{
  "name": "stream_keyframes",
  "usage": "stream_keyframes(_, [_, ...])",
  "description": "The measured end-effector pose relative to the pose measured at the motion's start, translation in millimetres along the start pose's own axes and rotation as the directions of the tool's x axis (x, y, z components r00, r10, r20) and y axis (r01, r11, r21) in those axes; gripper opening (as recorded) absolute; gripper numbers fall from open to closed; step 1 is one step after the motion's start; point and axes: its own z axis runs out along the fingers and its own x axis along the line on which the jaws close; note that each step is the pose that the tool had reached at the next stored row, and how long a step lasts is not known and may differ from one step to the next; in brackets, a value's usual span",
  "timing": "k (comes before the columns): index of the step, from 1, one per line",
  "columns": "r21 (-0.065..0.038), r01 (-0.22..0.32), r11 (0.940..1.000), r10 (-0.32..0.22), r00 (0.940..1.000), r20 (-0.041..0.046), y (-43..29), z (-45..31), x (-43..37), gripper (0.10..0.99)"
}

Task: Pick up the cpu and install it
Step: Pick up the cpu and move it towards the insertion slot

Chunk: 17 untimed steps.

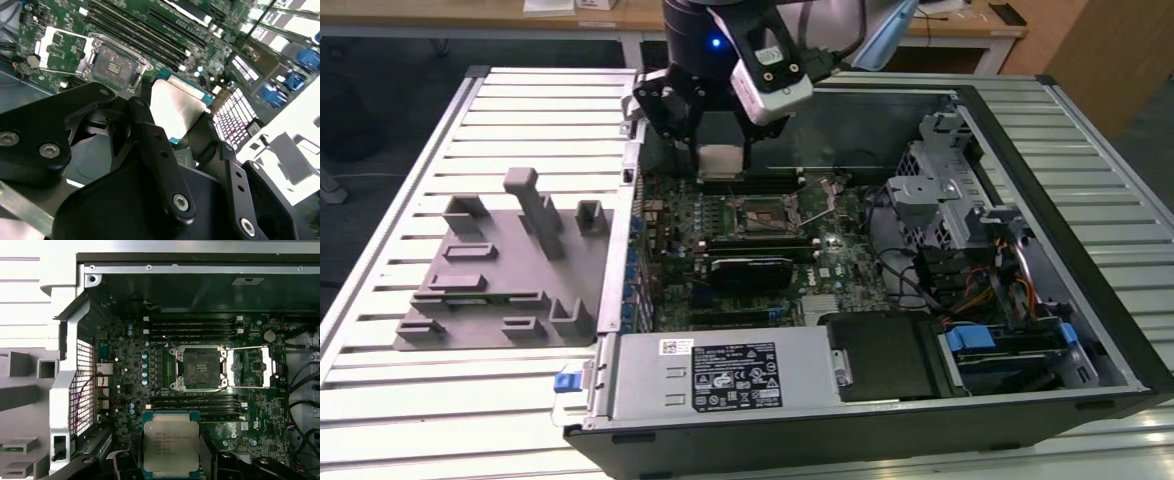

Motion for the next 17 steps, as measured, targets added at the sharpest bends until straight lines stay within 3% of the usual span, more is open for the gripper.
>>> stream_keyframes(10, [0.001, 0.000, 1.0000, 0.000, 1.0000, 0.0000, 1.5, 5.9, -19.6, 0.541])
stream_keyframes(17, [0.004, 0.000, 1.0000, 0.000, 1.0000, 0.0001, 2.3, 9.4, -26.3, 0.541])
